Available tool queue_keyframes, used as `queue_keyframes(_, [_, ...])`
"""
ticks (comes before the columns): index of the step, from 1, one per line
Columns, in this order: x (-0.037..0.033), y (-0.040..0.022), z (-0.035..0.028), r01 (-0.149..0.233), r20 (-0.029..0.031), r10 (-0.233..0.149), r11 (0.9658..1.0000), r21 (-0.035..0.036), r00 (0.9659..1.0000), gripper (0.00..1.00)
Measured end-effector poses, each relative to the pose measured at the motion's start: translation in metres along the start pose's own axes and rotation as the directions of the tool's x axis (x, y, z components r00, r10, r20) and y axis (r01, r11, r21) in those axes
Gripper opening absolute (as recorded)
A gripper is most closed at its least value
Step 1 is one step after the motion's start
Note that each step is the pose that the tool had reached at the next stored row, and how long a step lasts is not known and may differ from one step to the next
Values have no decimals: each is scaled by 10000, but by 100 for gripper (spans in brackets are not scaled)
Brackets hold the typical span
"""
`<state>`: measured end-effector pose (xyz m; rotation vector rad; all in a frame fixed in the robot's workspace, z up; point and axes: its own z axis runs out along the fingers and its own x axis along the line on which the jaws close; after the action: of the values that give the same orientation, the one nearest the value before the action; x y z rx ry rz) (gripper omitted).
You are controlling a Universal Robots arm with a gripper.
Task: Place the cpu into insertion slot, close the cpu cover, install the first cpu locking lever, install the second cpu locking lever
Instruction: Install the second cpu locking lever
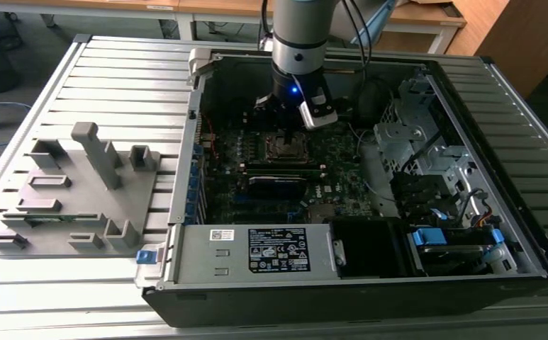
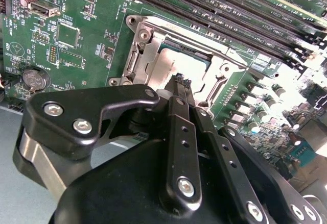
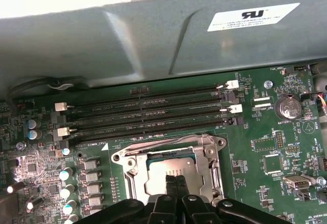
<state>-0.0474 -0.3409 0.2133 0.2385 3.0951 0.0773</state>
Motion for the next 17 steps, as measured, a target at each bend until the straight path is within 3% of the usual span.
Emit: queue_keyframes(17, [-3, 6, -116, 0, 0, 0, 10000, -2, 10000, 11])
